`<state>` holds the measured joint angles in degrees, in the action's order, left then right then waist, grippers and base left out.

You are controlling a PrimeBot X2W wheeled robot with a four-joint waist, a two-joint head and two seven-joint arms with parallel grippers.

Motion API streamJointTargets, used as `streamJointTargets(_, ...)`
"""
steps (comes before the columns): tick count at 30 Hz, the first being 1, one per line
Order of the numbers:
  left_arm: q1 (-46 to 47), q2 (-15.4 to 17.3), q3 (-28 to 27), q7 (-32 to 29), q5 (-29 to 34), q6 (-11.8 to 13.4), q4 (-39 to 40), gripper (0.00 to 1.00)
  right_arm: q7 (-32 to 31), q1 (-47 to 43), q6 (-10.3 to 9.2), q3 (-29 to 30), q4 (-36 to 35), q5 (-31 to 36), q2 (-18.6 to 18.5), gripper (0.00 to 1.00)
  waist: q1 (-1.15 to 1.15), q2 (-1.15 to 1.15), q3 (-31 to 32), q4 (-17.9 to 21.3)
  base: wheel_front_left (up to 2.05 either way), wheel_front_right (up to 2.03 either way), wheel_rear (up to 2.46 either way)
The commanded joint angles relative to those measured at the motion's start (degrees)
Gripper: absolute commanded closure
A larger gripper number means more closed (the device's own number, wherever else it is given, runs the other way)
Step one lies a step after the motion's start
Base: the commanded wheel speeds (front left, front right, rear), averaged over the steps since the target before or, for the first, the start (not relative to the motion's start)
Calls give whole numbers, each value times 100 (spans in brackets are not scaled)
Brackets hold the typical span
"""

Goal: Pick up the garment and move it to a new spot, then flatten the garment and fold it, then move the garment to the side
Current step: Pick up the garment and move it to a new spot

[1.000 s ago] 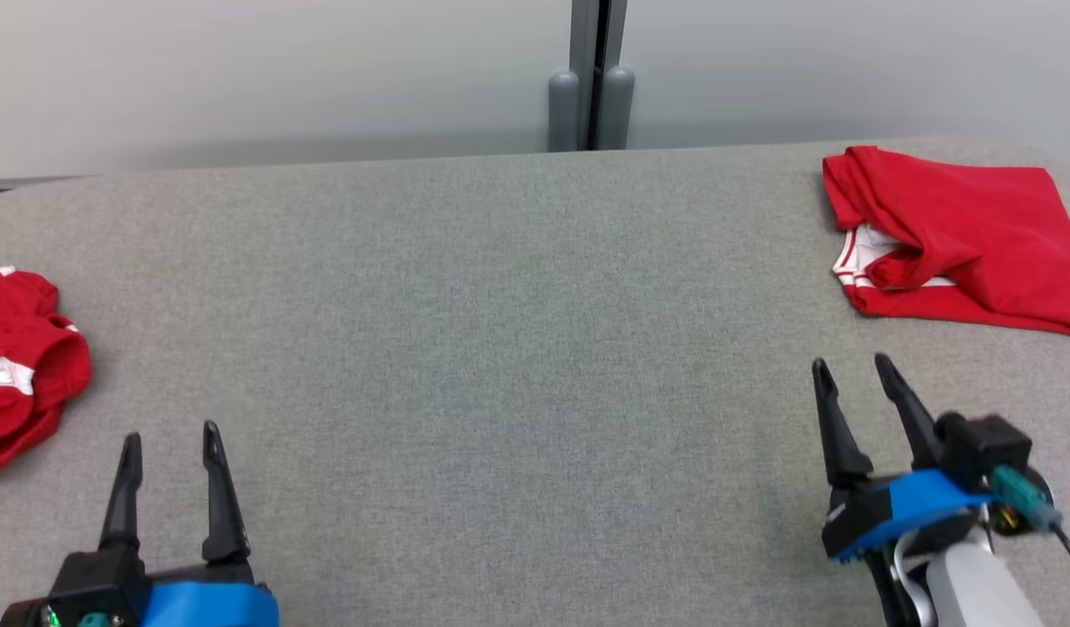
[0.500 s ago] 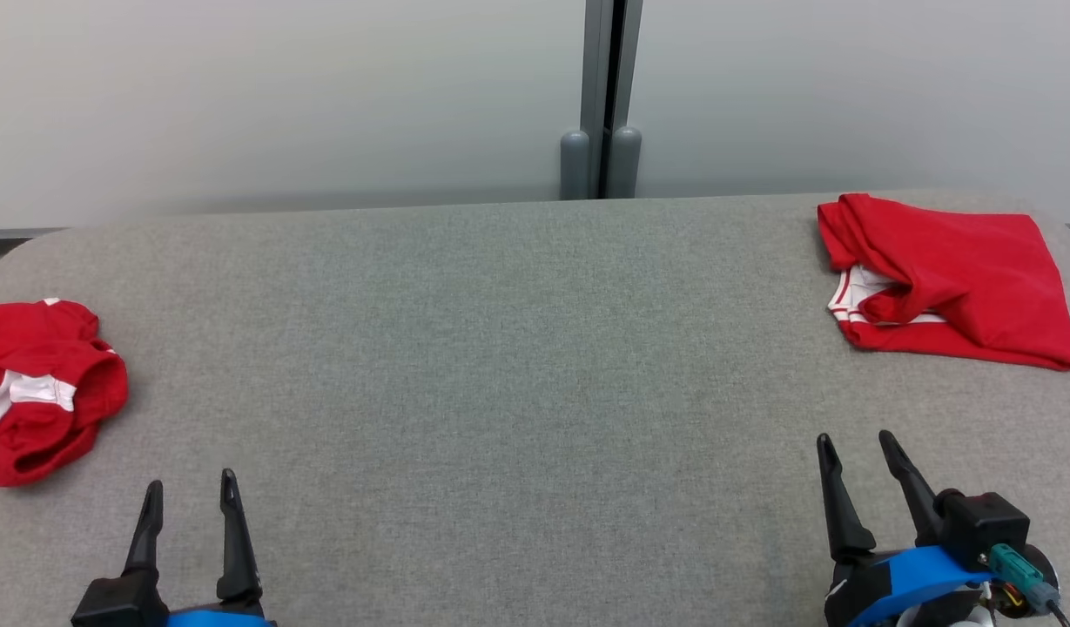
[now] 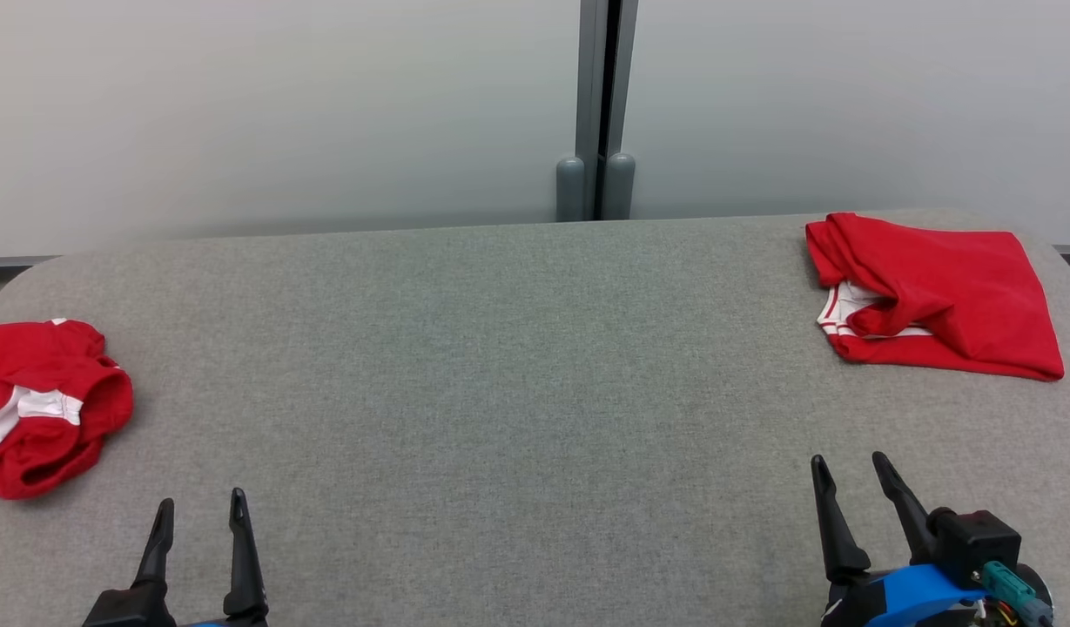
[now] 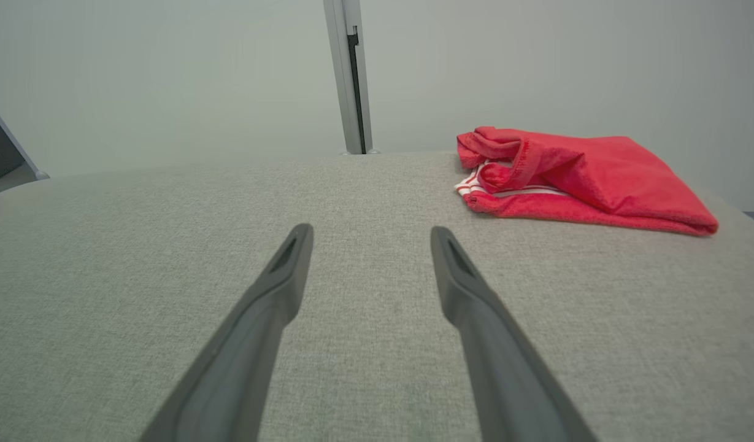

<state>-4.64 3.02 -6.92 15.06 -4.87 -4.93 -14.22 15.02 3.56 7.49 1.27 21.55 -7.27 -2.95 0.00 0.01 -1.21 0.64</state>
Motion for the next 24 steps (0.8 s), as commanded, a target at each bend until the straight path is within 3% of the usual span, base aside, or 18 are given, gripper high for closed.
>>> streamJointTargets(1, -32, 6, -29, 16, 34, -15, 23, 0, 10, -71, 1, -5, 21, -49, 6, 0, 0, -1, 2, 3, 0, 0, 0)
streamJointTargets(14, -73, 2, -11, 15, 77, 42, 74, 0, 13, -70, 1, -31, 67, -94, 7, 0, 0, -1, 26, -121, 0, 0, 0)
streamJointTargets(24, 30, 69, -92, 15, 74, 20, 19, 0, 18, -54, 1, -131, 117, -193, 5, 0, 0, -1, 31, -596, 0, 0, 0)
